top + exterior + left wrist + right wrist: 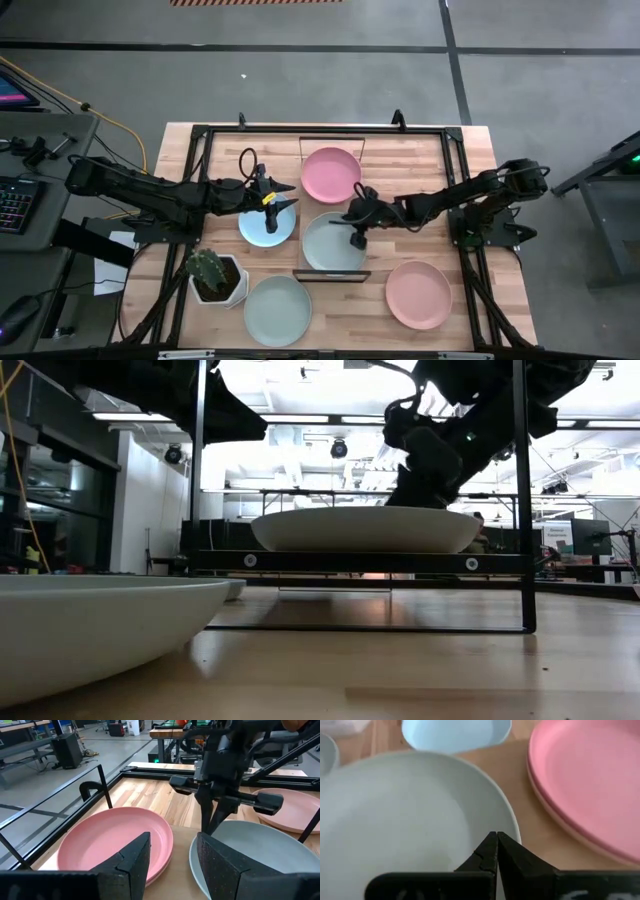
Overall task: Place and stack plates onto a shelf
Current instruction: Put the top gray plate on the shelf
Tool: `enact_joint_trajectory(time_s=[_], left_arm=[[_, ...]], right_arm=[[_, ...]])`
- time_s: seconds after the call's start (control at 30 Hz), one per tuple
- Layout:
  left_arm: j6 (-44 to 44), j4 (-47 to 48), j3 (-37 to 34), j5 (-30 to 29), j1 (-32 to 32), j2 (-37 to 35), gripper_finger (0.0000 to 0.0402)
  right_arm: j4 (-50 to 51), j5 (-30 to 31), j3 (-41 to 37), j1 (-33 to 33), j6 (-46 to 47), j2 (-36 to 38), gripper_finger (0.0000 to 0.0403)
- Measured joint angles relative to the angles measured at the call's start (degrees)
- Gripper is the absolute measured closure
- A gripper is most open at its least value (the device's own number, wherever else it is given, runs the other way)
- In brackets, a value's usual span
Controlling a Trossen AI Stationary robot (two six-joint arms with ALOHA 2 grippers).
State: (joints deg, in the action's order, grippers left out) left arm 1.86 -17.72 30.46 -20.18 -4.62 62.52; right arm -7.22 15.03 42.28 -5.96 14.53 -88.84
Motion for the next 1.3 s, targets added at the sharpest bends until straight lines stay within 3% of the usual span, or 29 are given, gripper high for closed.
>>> enact_joint_trajectory(time_s=[0.1,0.2,0.47,0.63,0.9,1.3], left_arm=[[0.0,0.1,0.0,0.0,0.0,0.0,0.0251],[0.0,1.2,0.0,0.0,0.0,0.0,0.0251],[0.1,3.6,0.0,0.0,0.0,0.0,0.0251],[0.5,3.9,0.0,0.0,0.0,0.0,0.0251],[0.5,2.9,0.0,0.0,0.0,0.0,0.0251],[0.5,4.0,0.0,-0.2,0.0,0.0,0.0251]], right_arm=[[-0.5,0.0,0.0,0.0,-2.4,0.7,0.0403],[5.3,1.1,0.0,0.0,-2.7,3.9,0.0403],[24.9,3.9,0.0,-3.3,6.4,14.6,0.0403],[35.7,4.0,0.0,-8.8,16.0,14.8,0.0403],[29.8,3.9,0.0,-15.3,19.7,10.6,0.0403],[25.4,2.4,0.0,-15.4,20.0,8.2,0.0403]])
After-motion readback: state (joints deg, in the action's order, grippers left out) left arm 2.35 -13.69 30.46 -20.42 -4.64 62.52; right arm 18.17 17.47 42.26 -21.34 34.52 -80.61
